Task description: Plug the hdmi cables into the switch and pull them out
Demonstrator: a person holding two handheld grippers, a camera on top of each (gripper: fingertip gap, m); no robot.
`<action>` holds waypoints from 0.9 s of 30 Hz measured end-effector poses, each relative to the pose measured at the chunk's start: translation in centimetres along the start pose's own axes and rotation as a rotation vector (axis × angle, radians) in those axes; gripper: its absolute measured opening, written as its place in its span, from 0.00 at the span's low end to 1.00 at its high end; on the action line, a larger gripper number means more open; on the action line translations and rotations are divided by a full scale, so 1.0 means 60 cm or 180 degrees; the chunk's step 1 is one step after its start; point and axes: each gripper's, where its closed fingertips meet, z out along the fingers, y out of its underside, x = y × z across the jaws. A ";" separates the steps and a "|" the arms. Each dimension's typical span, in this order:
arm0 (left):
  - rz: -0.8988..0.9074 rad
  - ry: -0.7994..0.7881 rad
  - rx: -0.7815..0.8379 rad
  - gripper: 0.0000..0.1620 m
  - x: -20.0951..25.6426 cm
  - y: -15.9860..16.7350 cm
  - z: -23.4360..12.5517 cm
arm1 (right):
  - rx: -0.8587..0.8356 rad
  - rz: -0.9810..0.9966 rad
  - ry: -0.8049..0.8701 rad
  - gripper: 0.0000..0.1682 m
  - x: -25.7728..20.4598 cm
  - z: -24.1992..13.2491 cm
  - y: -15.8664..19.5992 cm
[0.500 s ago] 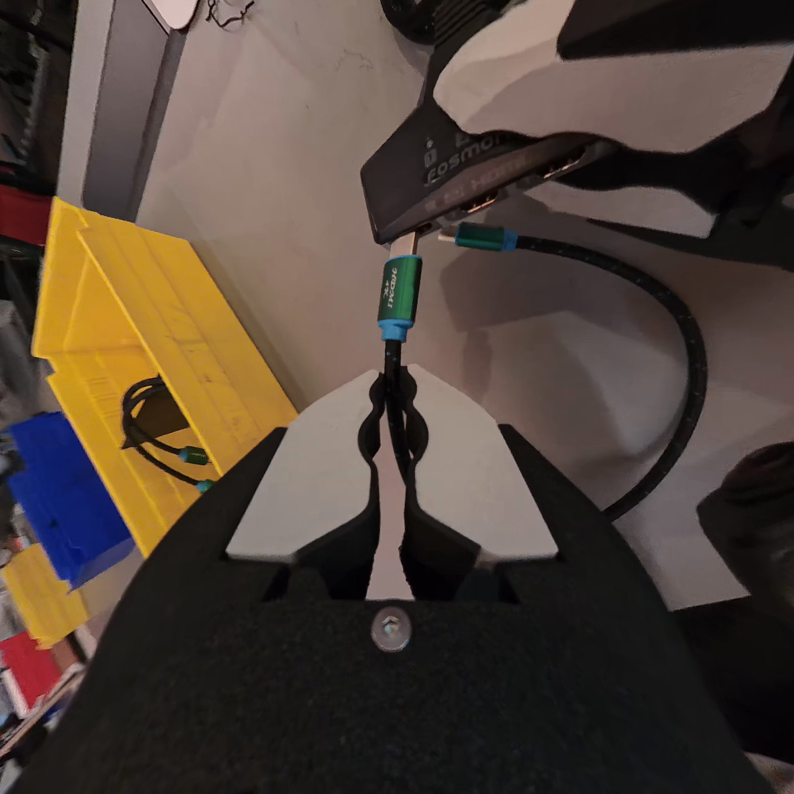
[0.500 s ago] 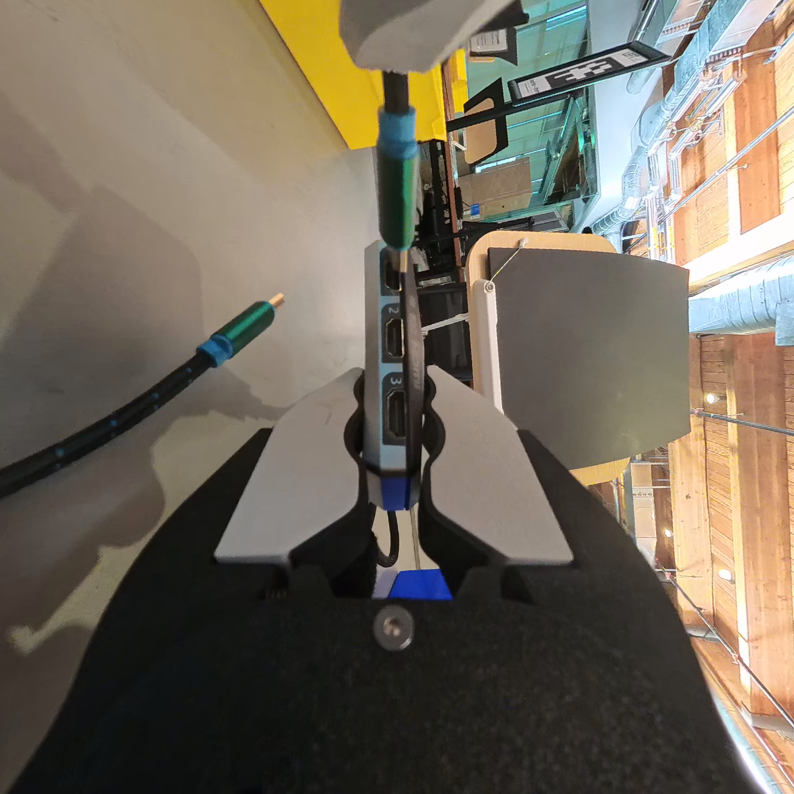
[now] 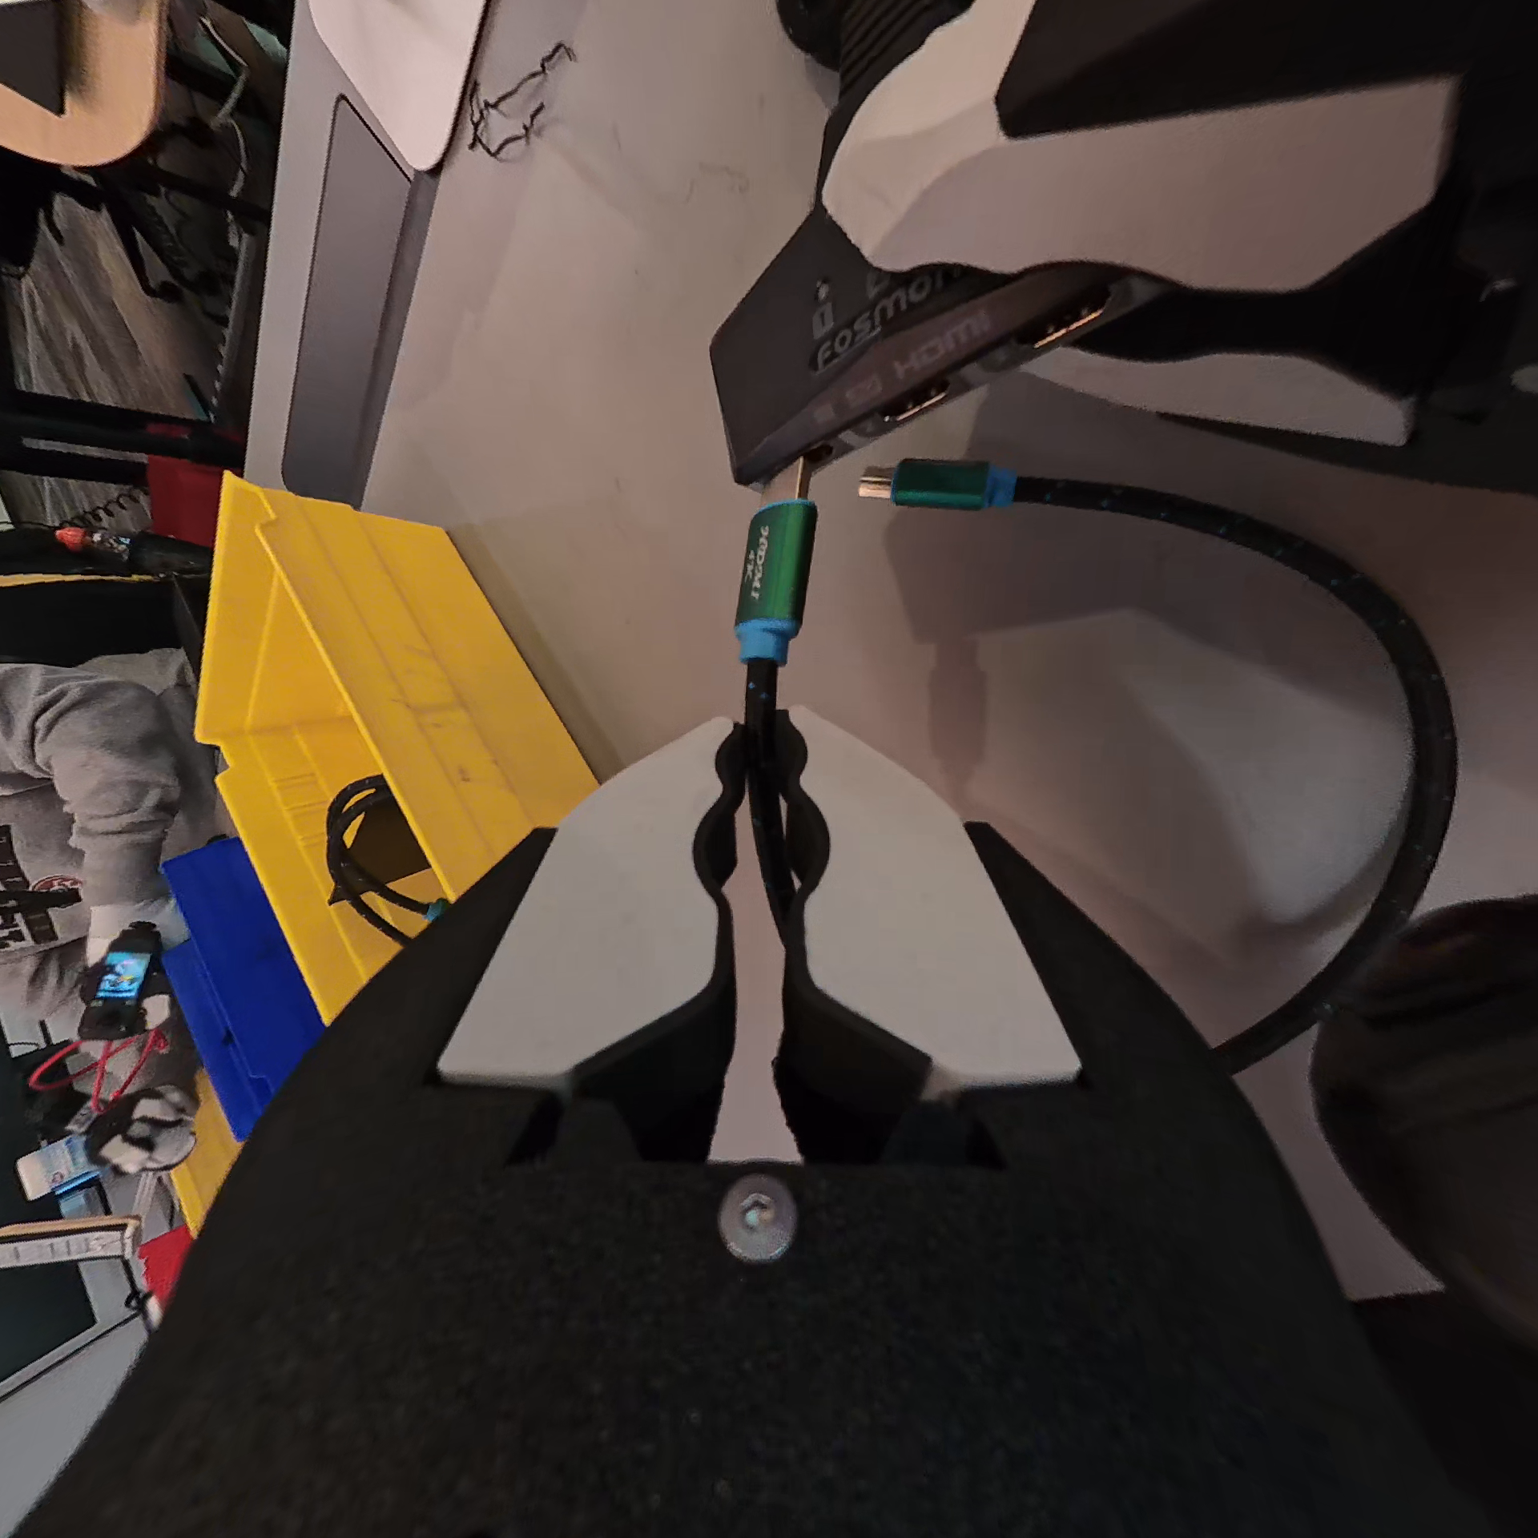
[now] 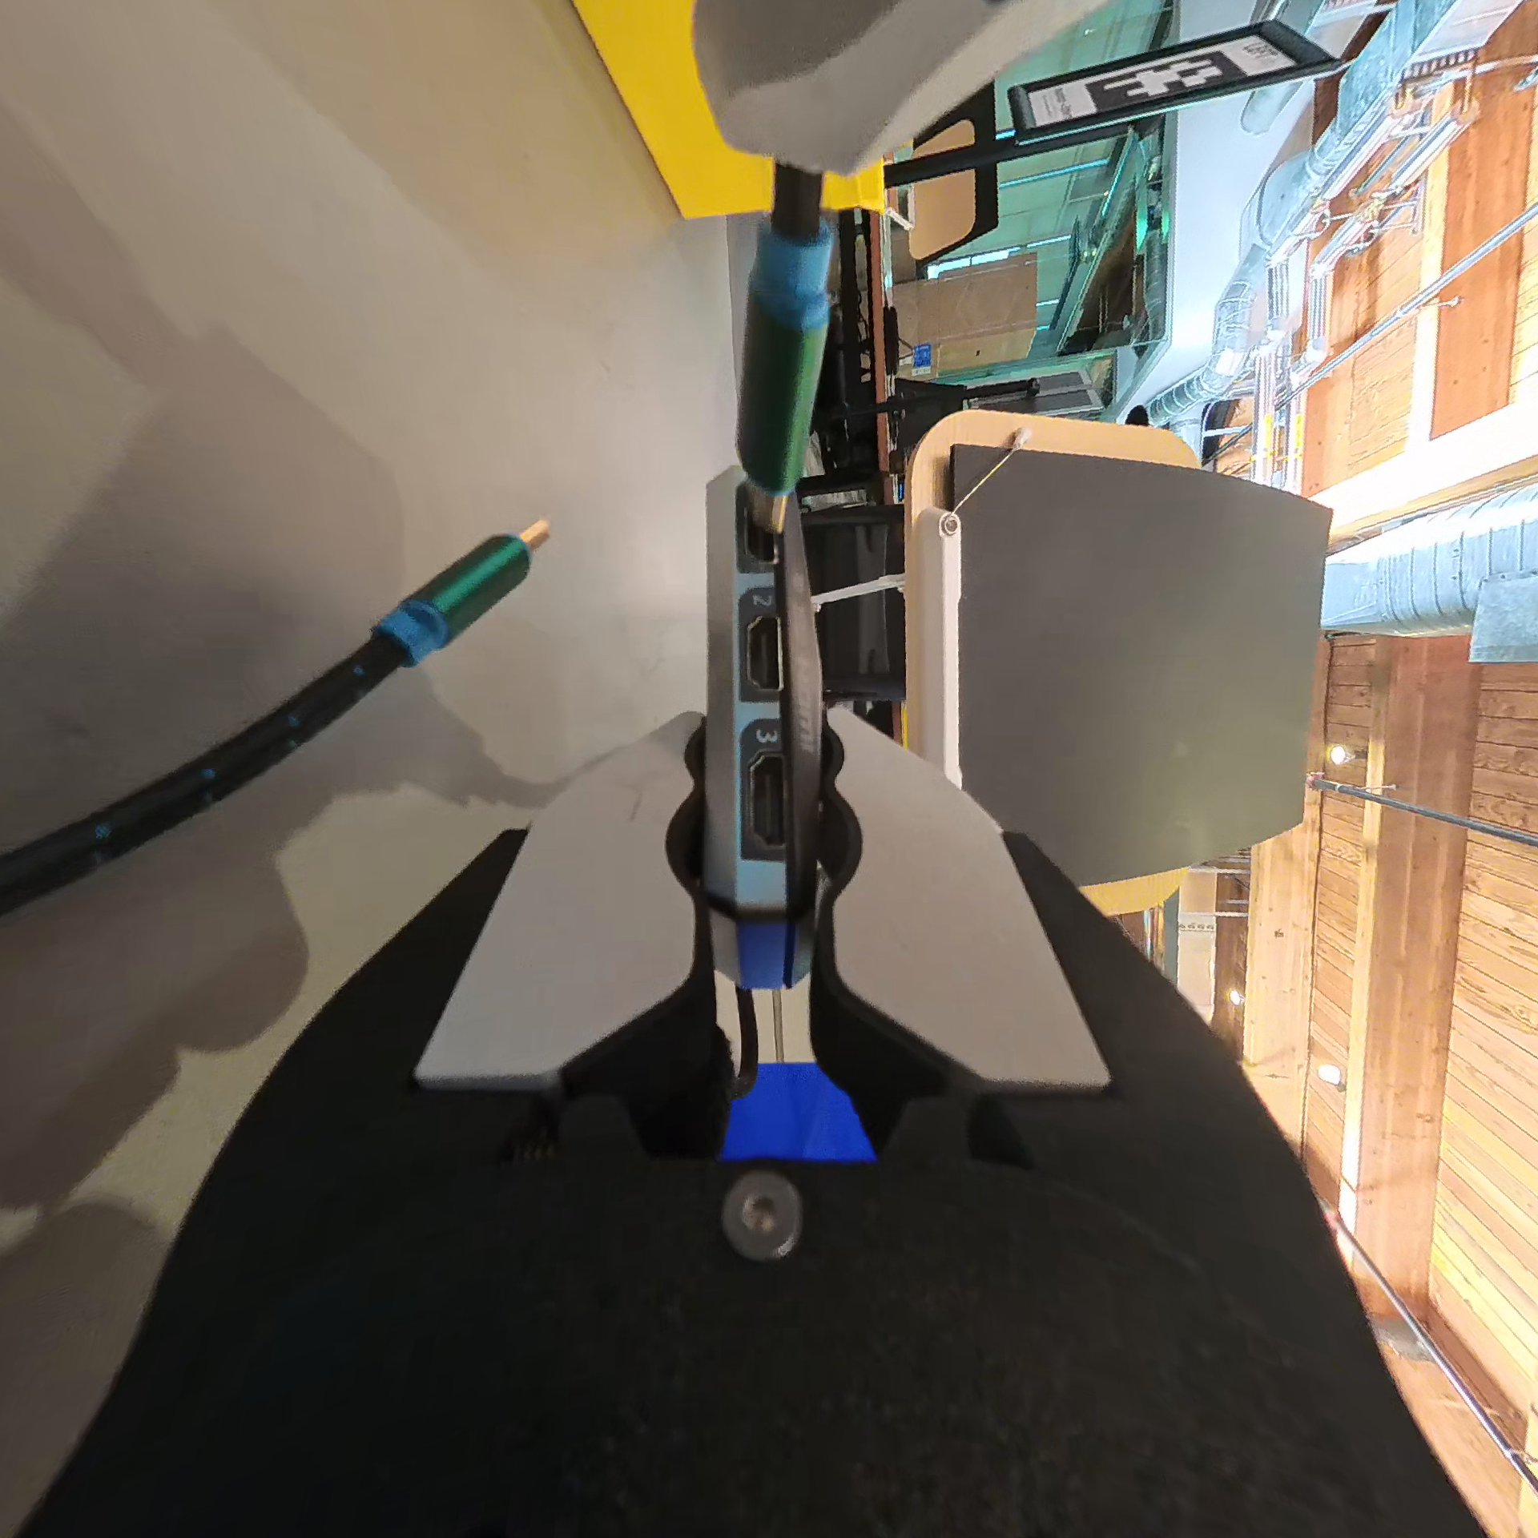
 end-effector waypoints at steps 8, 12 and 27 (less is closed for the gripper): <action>-0.0133 -0.0191 0.0137 0.04 0.008 0.006 0.007 | -0.0046 -0.0069 -0.0026 0.13 -0.006 0.000 -0.003; -0.0211 -0.0244 0.0170 0.04 0.008 0.011 0.005 | -0.0017 -0.0100 -0.0019 0.13 -0.008 -0.002 -0.008; -0.0116 0.0162 0.0498 0.03 0.047 0.054 0.041 | 0.0202 -0.0125 0.0026 0.13 0.002 0.001 0.004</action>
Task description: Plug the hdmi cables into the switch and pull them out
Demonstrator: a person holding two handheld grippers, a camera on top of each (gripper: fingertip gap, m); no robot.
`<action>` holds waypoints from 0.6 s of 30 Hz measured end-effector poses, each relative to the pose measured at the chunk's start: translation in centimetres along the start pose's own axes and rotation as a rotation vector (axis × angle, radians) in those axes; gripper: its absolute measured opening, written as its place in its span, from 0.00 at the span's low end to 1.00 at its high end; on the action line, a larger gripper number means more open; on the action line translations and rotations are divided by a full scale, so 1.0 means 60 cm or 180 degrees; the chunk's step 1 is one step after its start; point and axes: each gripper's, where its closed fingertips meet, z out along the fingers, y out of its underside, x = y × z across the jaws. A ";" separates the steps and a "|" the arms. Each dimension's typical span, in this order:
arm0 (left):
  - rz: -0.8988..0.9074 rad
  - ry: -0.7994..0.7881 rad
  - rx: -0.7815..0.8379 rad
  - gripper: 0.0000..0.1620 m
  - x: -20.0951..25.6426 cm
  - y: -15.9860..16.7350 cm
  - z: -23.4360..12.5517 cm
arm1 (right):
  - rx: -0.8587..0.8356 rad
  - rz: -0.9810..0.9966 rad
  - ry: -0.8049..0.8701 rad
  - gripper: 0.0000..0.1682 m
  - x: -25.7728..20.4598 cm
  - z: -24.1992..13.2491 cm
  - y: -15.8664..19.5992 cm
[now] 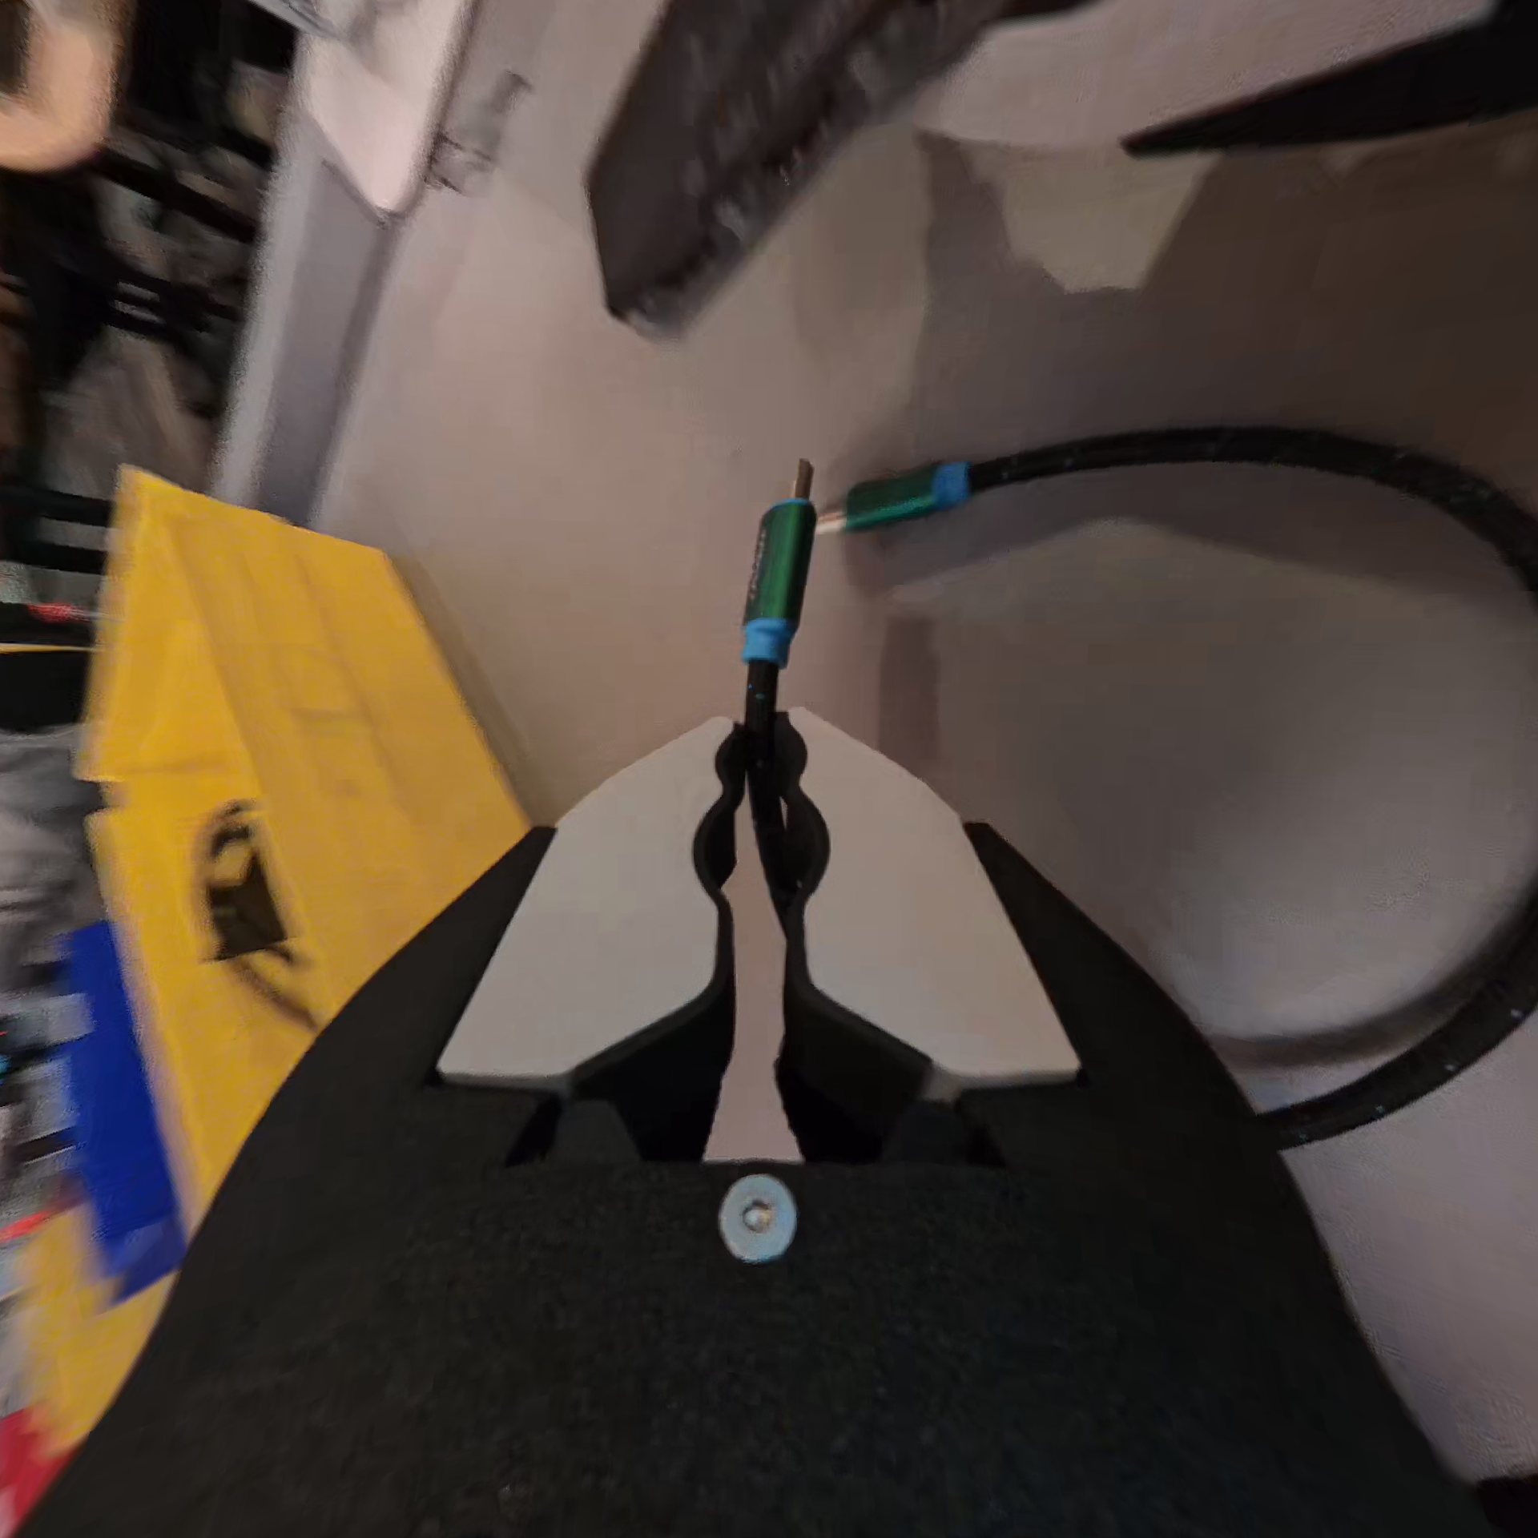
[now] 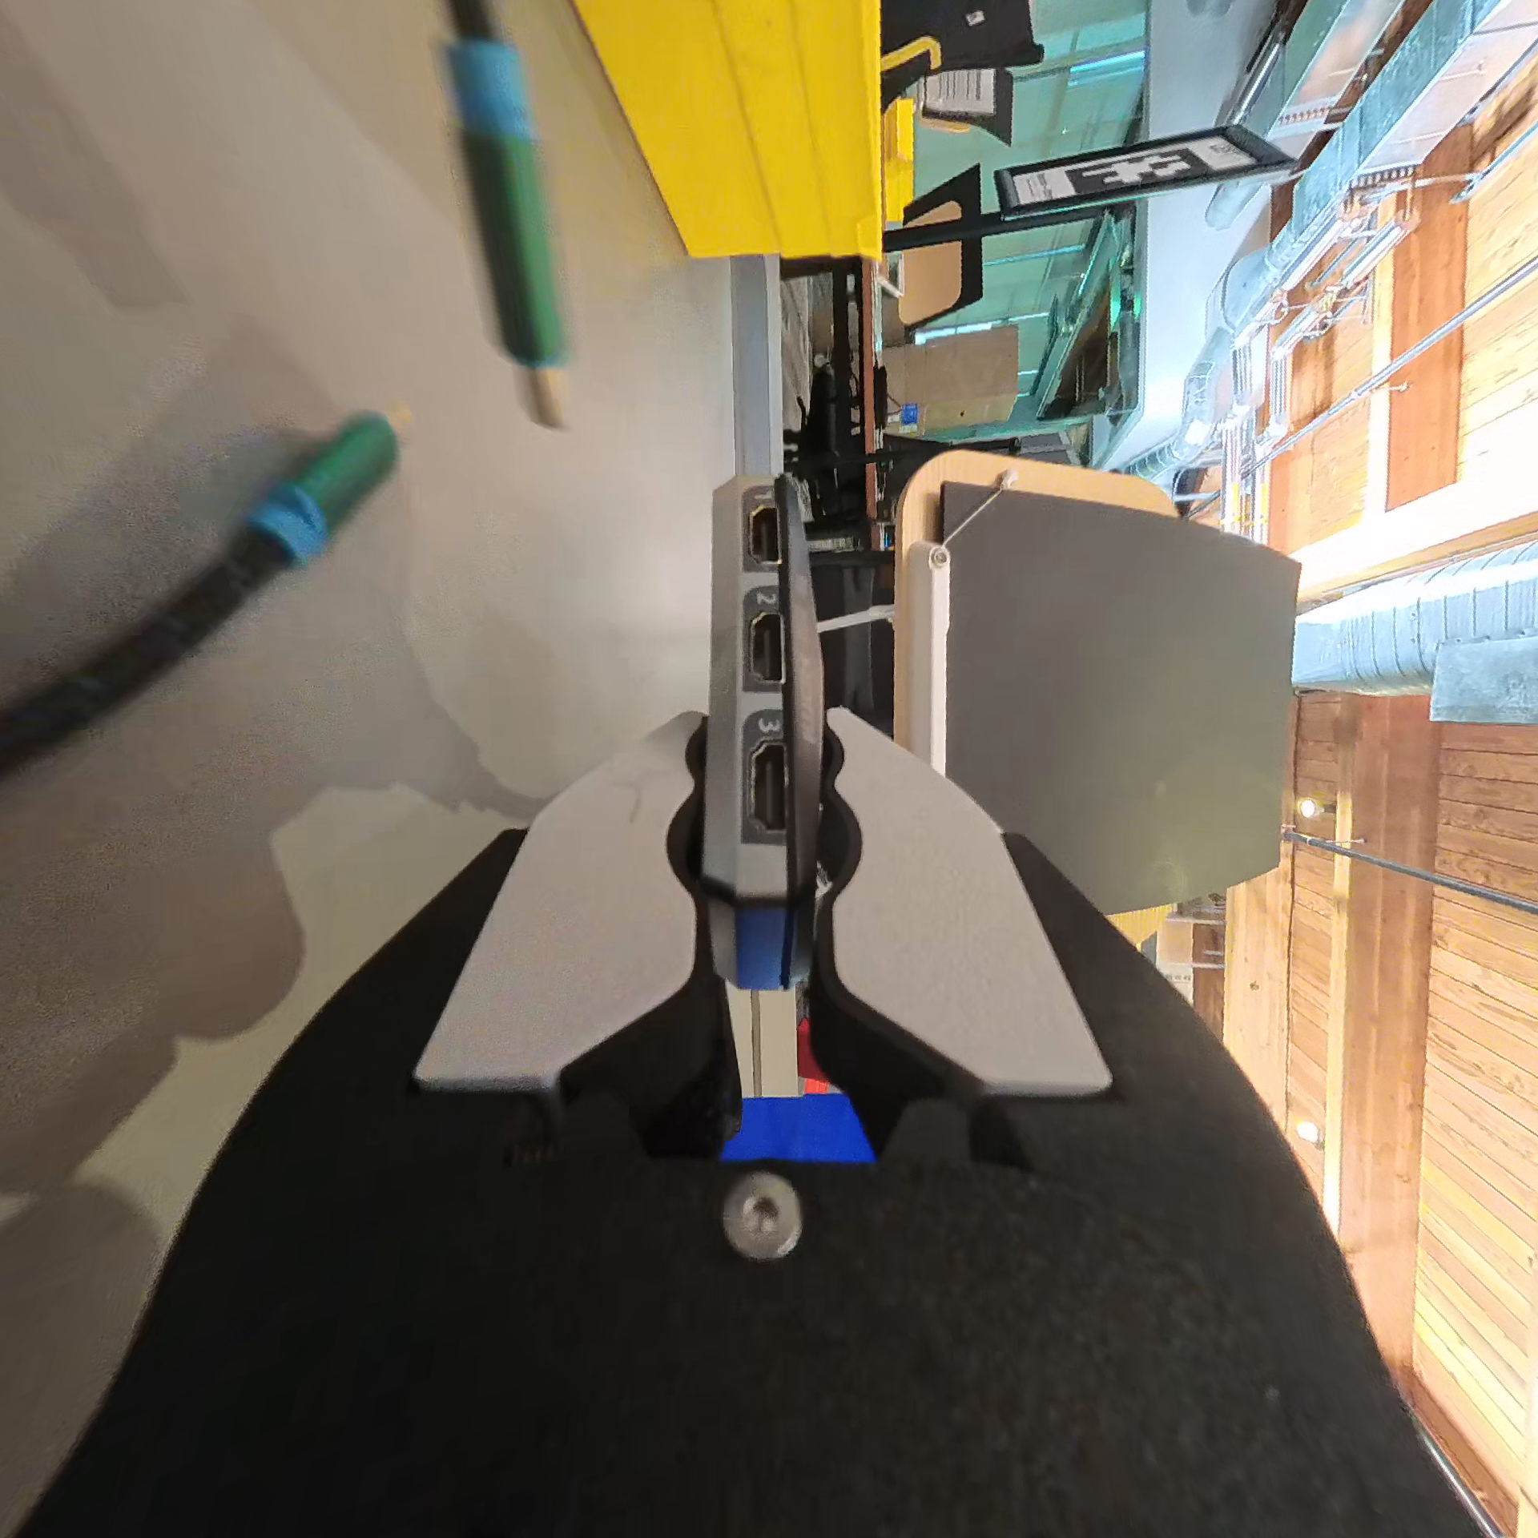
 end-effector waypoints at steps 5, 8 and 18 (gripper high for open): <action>-0.1063 0.1057 0.0386 0.05 0.045 0.023 -0.005 | 0.0011 0.0104 -0.0031 0.13 -0.002 0.010 0.019; -0.1556 0.1565 0.0755 0.13 0.046 0.025 -0.025 | 0.0033 0.0196 -0.0063 0.13 -0.003 0.012 0.020; -0.2069 0.2530 0.0627 0.25 0.082 0.042 0.009 | 0.0117 0.0419 -0.0174 0.13 -0.010 0.015 0.022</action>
